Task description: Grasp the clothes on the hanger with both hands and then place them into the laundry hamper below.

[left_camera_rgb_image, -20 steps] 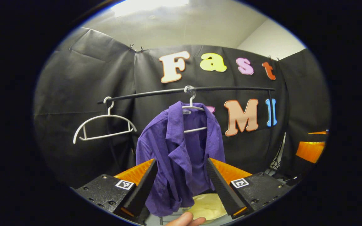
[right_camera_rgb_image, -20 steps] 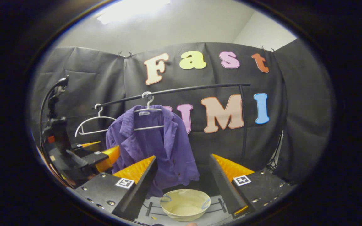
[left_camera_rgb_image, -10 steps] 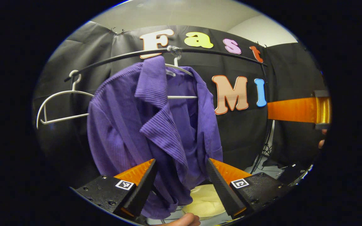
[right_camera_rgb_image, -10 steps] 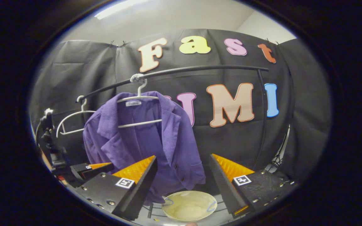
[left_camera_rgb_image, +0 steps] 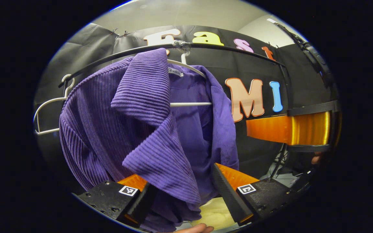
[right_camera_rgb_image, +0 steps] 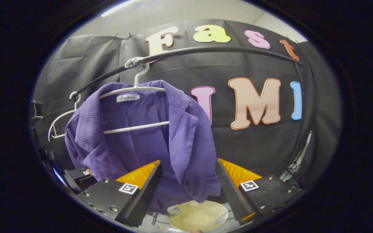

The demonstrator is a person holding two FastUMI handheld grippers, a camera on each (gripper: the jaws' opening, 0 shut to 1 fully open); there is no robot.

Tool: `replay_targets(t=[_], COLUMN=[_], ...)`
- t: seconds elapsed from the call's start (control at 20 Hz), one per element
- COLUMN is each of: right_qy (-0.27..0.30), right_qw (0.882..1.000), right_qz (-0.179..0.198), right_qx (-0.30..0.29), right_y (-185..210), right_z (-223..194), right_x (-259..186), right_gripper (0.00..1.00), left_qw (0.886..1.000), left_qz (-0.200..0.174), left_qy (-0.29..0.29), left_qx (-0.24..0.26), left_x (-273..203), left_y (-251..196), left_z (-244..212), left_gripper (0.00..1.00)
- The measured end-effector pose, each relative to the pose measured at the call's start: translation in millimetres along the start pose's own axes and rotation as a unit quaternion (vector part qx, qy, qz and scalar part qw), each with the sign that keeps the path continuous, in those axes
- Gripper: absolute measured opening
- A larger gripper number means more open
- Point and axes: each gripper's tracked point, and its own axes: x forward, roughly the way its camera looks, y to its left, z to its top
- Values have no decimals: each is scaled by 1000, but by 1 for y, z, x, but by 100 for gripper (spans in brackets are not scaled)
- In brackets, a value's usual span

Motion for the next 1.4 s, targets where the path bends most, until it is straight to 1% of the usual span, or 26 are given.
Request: replay_targets(t=[0.05, 0.1, 0.15, 0.2, 0.3, 0.35, 0.5, 0.55, 0.7, 0.75, 0.8, 0.85, 0.9, 0.95, 1.05, 1.1, 1.15, 1.2, 1.25, 1.3, 1.35, 1.4], right_qy=[4, 14, 23, 27, 23, 23, 56, 56, 32, 26, 19, 17, 18, 25, 26, 29, 38, 43, 41, 37, 28, 20], right_qw=[1000, 999, 997, 996, 994, 994, 993, 993, 996, 995, 994, 994, 995, 995, 997, 997, 996, 995, 993, 992, 993, 994], right_qz=[21, 46, 69, 83, 103, 105, 96, 98, 79, 77, 83, 84, 81, 82, 74, 74, 81, 86, 107, 120, 113, 107], right_qx=[4, 4, 2, -1, 1, 8, 39, 35, -33, -55, -67, -69, -62, -48, -25, -15, -11, -7, 3, 1, -7, -18], right_y=[6, 14, 22, 25, 28, 31, 32, 34, 27, 24, 25, 23, 20, 17, 7, 4, 3, 2, 7, 9, 5, 1], right_z=[0, -3, -4, -3, 5, 9, 5, 3, 7, 9, 11, 9, 9, 7, 14, 20, 21, 24, 27, 28, 32, 35], right_x=[10, 22, 32, 43, 63, 73, 98, 100, 104, 103, 104, 105, 105, 106, 114, 119, 124, 128, 126, 122, 124, 125], right_gripper=[99, 100, 99, 99, 99, 100, 98, 98, 99, 99, 92, 93, 82, 75, 76, 63, 51, 37, 23, 10, 5, 5], left_qw=[1000, 1000, 1000, 999, 997, 996, 991, 990, 991, 991, 991, 991, 990, 988, 989, 990, 991, 991, 992, 992, 992, 993], left_qz=[7, 16, 29, 47, 79, 88, 130, 136, 128, 127, 130, 134, 141, 151, 149, 137, 128, 126, 118, 114, 112, 110], left_qy=[2, 3, 3, -4, -17, -20, -25, -29, -19, -12, -5, 0, 3, 4, 7, 17, 28, 34, 28, 26, 39, 35], left_qx=[0, 1, 0, -1, -3, -4, -10, -14, -28, -31, -31, -29, -25, -20, -7, -4, -12, -26, -38, -40, -35, -27], left_x=[2, 5, 5, 6, 7, 3, -3, -4, -2, -2, -2, -2, -3, -3, 1, 4, 4, -1, -2, -5, -12, -20], left_y=[1, 4, 8, 14, 23, 25, 37, 35, 27, 24, 23, 21, 21, 23, 17, 15, 12, 11, 9, 9, 12, 14], left_z=[1, 4, 7, 14, 25, 27, 33, 36, 40, 38, 36, 32, 30, 28, 28, 26, 23, 22, 27, 30, 30, 35], left_gripper=[97, 95, 95, 93, 93, 93, 76, 71, 71, 70, 65, 60, 56, 54, 47, 40, 33, 26, 19, 12, 5, 5])
